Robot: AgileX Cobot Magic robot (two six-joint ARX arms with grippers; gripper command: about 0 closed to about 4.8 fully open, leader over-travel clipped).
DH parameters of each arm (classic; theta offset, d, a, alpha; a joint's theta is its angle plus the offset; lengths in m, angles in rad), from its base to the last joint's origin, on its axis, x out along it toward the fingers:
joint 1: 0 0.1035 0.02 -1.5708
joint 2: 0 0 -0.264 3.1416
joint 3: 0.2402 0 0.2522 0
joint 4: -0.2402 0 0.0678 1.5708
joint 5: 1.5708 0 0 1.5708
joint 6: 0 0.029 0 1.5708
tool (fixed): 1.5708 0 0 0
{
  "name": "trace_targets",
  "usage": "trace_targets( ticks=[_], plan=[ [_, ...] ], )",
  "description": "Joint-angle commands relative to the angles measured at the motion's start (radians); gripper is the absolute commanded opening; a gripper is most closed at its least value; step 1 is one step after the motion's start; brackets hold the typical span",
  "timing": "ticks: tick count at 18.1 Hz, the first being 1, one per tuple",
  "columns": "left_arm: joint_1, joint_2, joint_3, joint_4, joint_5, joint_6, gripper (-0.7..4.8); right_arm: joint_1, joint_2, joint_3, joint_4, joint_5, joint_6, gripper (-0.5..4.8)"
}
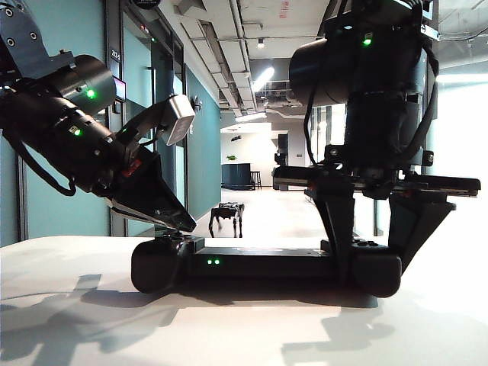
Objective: Push the left joystick on the remote control sitting on the white table forward to make the robot dog walk in a straight line until it approaches the door.
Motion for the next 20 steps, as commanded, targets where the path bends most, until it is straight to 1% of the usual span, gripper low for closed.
trace_targets(
  ticks=[1,6,8,16,18,19,20],
  plan=[
    [0.0,0.0,0.0,0.006,-0.015,0.0,-0.06,0.001,-0.002,0.001,0.003,-0.021,-0.003,0.75],
    [0.0,0.0,0.0,0.01,-0.014,-0.002,-0.06,0.001,-0.002,0.001,0.003,-0.021,-0.003,0.75],
    [0.0,0.0,0.0,0.021,-0.014,-0.019,-0.06,0.001,-0.002,0.001,0.003,-0.021,-0.003,0.75],
    [0.0,0.0,0.0,0.027,-0.014,-0.019,-0.06,0.001,-0.002,0.001,0.003,-0.02,-0.003,0.75],
    [0.0,-0.003,0.001,0.026,0.006,-0.026,-0.06,0.001,-0.002,0.001,0.005,-0.02,-0.003,0.75],
    [0.0,-0.015,0.007,-0.002,0.043,-0.045,-0.06,0.001,-0.002,0.001,0.006,-0.02,-0.004,0.75],
    [0.0,-0.035,0.018,-0.046,0.073,-0.043,-0.06,0.001,-0.002,0.001,0.006,-0.02,-0.004,0.75]
  ],
)
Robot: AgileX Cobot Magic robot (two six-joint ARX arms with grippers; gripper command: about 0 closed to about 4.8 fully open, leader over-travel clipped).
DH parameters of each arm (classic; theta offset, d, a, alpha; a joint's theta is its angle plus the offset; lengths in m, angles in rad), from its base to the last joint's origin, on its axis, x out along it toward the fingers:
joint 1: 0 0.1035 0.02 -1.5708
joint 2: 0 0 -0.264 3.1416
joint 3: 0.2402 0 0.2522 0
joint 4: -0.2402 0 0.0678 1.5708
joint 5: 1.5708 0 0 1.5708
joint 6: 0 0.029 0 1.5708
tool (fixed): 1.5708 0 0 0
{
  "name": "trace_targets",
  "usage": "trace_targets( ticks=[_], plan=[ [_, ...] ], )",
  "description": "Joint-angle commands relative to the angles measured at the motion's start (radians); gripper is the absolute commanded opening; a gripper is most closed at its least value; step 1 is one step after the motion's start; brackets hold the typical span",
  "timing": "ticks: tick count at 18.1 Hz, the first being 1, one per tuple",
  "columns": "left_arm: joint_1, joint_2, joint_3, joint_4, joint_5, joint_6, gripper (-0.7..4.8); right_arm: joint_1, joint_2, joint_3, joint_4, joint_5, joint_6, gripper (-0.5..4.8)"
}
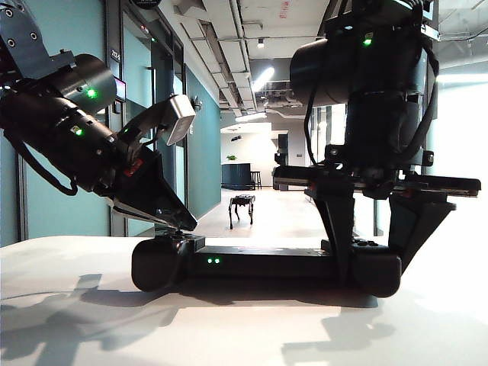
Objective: Push the left joystick on the remote control sitting on the white table forward to make the robot dog walk in a straight line until it approaches the door.
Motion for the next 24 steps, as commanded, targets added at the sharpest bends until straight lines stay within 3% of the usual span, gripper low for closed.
trace_targets(
  ticks=[1,3,7,10,12,20,21,22,23,24],
  plan=[
    [0.001,-0.061,0.029,-0.097,0.071,-0.016,-0.06,0.001,-0.002,0.001,0.008,-0.017,-0.005,0.75],
    [0.001,-0.165,0.066,-0.185,0.026,-0.035,-0.06,0.001,-0.002,0.001,0.018,-0.013,-0.008,0.75],
    [0.001,-0.383,0.14,-0.227,-0.234,-0.252,-0.06,0.001,-0.002,0.002,0.051,0.012,-0.013,0.87],
    [0.001,-0.502,0.183,-0.225,-0.359,-0.308,-0.06,0.001,-0.003,0.002,0.081,0.011,-0.038,2.49],
    [0.001,-0.596,0.193,-0.226,-0.45,-0.314,-0.06,0.001,-0.005,0.002,0.088,0.005,-0.04,2.58],
    [0.001,-0.77,0.193,-0.25,-0.512,-0.381,-0.06,0.001,-0.02,0.15,-0.093,0.003,-0.118,2.74],
    [0.001,-0.783,0.193,-0.268,-0.515,-0.38,-0.06,0.001,-0.034,0.166,-0.114,0.001,-0.125,2.73],
    [0.001,-0.8,0.193,-0.304,-0.52,-0.38,-0.06,0.001,-0.076,0.195,-0.159,0.002,-0.143,2.34],
    [0.001,-0.811,0.193,-0.336,-0.532,-0.381,-0.06,0.001,-0.109,0.205,-0.179,0.001,-0.143,1.61],
    [0.001,-0.82,0.192,-0.368,-0.537,-0.381,-0.06,0.001,-0.151,0.209,-0.194,0.002,-0.143,0.56]
  ],
)
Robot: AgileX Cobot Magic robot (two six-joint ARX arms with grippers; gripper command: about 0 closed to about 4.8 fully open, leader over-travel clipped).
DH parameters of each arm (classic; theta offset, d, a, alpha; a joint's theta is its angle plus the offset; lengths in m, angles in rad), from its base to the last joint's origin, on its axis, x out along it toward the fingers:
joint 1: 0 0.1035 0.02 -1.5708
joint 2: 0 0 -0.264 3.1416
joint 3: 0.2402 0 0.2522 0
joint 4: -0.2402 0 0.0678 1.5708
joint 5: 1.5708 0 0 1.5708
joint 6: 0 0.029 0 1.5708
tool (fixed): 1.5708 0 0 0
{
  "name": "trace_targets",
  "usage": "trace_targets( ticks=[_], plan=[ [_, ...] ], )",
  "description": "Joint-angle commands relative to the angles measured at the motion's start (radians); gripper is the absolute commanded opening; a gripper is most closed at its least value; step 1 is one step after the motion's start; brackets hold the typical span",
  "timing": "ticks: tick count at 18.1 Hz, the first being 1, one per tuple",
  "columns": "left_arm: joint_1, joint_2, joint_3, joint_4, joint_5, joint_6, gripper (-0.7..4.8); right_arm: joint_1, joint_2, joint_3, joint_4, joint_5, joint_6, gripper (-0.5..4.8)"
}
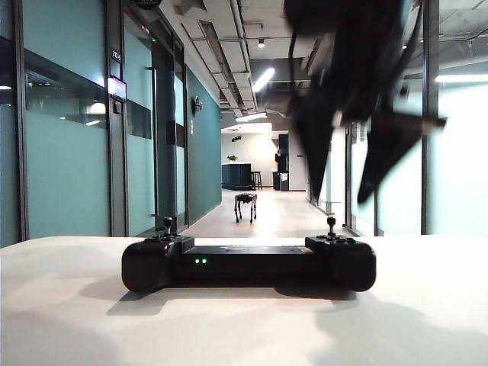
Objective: Push the left joystick on the remote control sitting on the white table forward to make the robot dog walk in a straight line until it approaches the door.
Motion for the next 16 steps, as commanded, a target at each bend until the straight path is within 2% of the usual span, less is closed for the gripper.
trace_targets(
  ticks=[1,3,6,12,14,16],
  plan=[
    [-0.001,-0.024,-0.001,-0.092,-0.019,-0.006,-0.06,0.002,-0.109,0.014,-0.049,0.0,-0.019,-0.14],
    [-0.002,-0.056,-0.048,-0.103,-0.02,-0.006,-0.06,0.001,-0.223,0.012,-0.032,0.017,-0.139,-0.05],
    [-0.002,-0.133,-0.182,-0.048,-0.021,-0.007,-0.06,0.003,-0.352,-0.024,0.074,0.097,-0.207,-0.05],
    [-0.002,-0.287,-0.435,0.17,-0.041,-0.006,-0.06,0.004,-0.67,-0.372,0.576,0.123,-0.343,-0.05],
    [-0.002,-0.317,-0.512,0.252,-0.041,-0.006,-0.06,0.004,-0.745,-0.476,0.691,0.13,-0.343,-0.05],
    [-0.002,-0.343,-0.575,0.309,-0.045,-0.006,-0.06,0.004,-0.779,-0.523,0.735,0.141,-0.343,-0.05]
  ],
)
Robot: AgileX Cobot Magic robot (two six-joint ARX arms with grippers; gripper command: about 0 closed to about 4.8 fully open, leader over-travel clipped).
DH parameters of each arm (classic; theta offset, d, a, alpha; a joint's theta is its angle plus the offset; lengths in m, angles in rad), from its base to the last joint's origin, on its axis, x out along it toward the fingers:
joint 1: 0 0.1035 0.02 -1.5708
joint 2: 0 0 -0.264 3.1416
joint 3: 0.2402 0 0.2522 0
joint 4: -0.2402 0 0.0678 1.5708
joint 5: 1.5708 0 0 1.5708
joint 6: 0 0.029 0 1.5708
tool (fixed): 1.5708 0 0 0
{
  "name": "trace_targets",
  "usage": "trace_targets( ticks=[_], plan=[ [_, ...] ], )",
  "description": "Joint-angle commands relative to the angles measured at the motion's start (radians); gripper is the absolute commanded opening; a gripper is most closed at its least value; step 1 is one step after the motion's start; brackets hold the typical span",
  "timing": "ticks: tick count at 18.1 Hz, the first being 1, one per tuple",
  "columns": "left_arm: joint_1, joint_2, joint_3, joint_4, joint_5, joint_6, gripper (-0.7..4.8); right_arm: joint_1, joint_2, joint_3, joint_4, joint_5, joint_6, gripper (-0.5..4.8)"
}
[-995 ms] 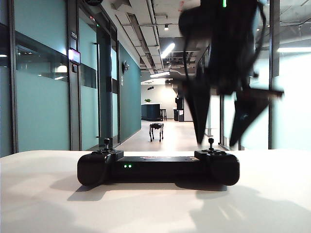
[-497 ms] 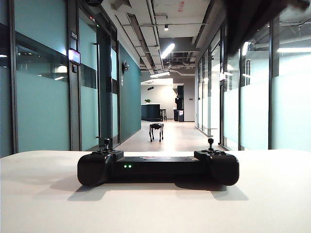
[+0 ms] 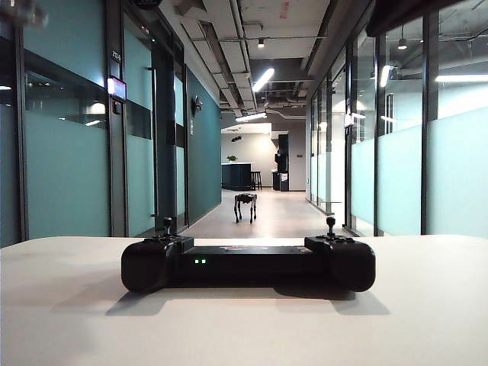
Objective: Push the left joystick on the remote control sitting on the white table forward to make the robot dog walk in a straight line until it approaches the door.
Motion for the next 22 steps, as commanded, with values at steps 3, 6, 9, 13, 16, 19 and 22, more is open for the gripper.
trace_targets(
  ticks=[3,6,9,13,16,19,22],
  plan=[
    [0.0,-0.069,-0.134,0.183,-0.048,-0.003,-0.06,0.0,-0.026,-0.029,0.074,0.013,-0.005,-0.05],
    [0.0,-0.132,-0.198,0.22,-0.109,-0.004,-0.06,0.0,-0.026,-0.029,0.075,0.013,-0.005,-0.05],
    [0.0,-0.196,-0.223,0.227,-0.111,-0.041,-0.06,0.0,-0.026,-0.029,0.075,0.013,-0.005,-0.05],
    [0.0,-0.289,-0.237,0.223,-0.119,-0.039,-0.06,0.0,-0.026,-0.029,0.075,0.013,-0.005,-0.05],
    [0.041,-0.342,-0.296,0.295,-0.113,-0.048,-0.06,0.0,-0.026,-0.029,0.076,0.013,-0.005,-0.05],
    [0.224,-0.464,-0.384,0.32,-0.086,-0.066,-0.06,0.0,-0.026,-0.029,0.075,0.013,-0.005,-0.05],
    [0.383,-0.553,-0.435,0.296,-0.074,-0.062,-0.06,0.0,-0.026,-0.029,0.076,0.013,-0.005,-0.05]
  ],
)
